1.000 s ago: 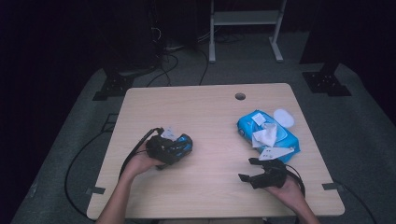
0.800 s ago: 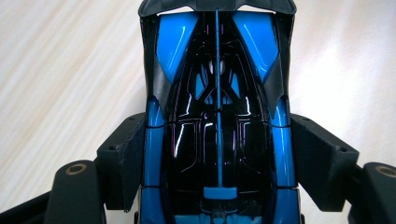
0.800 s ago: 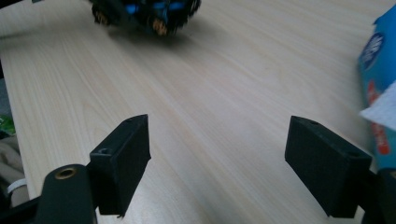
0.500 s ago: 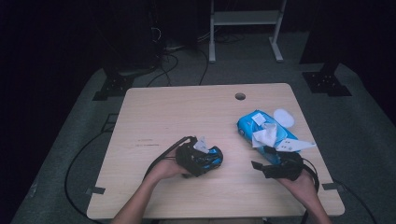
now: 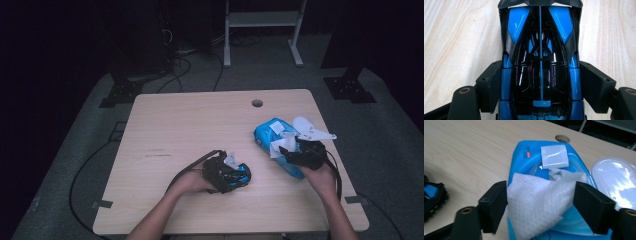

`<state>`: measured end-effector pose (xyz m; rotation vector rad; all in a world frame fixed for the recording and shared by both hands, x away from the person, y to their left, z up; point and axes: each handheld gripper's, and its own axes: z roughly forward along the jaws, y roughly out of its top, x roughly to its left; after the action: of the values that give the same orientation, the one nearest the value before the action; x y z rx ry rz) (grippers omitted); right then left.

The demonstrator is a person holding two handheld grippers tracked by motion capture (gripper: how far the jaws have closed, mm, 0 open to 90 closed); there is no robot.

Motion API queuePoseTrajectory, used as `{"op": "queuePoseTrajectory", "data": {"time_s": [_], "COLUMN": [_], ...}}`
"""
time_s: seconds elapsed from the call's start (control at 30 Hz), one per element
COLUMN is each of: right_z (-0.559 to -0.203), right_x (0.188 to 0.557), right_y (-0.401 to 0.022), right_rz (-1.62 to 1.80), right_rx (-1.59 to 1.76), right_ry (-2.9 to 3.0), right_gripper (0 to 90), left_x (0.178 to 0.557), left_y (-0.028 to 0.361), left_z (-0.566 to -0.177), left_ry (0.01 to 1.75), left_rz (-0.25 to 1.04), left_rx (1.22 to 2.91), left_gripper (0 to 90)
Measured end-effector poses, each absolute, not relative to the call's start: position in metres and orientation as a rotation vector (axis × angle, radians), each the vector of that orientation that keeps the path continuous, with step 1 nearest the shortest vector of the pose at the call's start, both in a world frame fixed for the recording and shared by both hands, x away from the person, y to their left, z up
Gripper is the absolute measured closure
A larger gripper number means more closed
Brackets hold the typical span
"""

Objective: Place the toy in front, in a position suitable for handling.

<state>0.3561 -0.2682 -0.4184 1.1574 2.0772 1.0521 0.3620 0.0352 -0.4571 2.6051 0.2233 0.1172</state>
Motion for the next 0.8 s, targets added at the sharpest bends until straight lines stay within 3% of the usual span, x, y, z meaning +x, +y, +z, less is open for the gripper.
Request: {"op": "queuePoseTrajectory", "data": {"time_s": [0.1,0.23,0.27,0.3,0.4,0.43,0.47,0.67,0.8], "right_z": [-0.423,-0.429,-0.429,-0.429,-0.428,-0.428,-0.427,-0.422,-0.408], "right_x": [0.362,0.367,0.368,0.368,0.367,0.367,0.365,0.364,0.356], "right_y": [-0.268,-0.268,-0.269,-0.269,-0.269,-0.269,-0.269,-0.273,-0.275], "right_rz": [1.025,0.986,0.993,0.993,1.003,1.003,1.011,1.037,1.1], "right_rx": [1.172,1.198,1.21,1.21,1.201,1.201,1.19,1.201,1.171], "right_ry": [2.081,2.089,2.09,2.09,2.089,2.089,2.09,2.083,2.054], "right_gripper": [35.0,52.3,58.0,58.0,71.8,71.8,79.2,84.0,84.9], "left_x": [0.362,0.363,0.362,0.362,0.358,0.356,0.353,0.34,0.336], "left_y": [0.035,0.038,0.039,0.041,0.047,0.05,0.054,0.081,0.099], "left_z": [-0.458,-0.456,-0.454,-0.451,-0.444,-0.443,-0.441,-0.438,-0.442], "left_ry": [0.224,0.232,0.246,0.25,0.249,0.249,0.247,0.249,0.296], "left_rz": [0.114,0.11,0.121,0.128,0.165,0.174,0.178,0.293,0.295], "left_rx": [2.594,2.559,2.551,2.543,2.528,2.521,2.511,2.464,2.441], "left_gripper": [26.0,25.6,18.3,18.3,13.7,13.7,12.9,11.6,9.8]}}
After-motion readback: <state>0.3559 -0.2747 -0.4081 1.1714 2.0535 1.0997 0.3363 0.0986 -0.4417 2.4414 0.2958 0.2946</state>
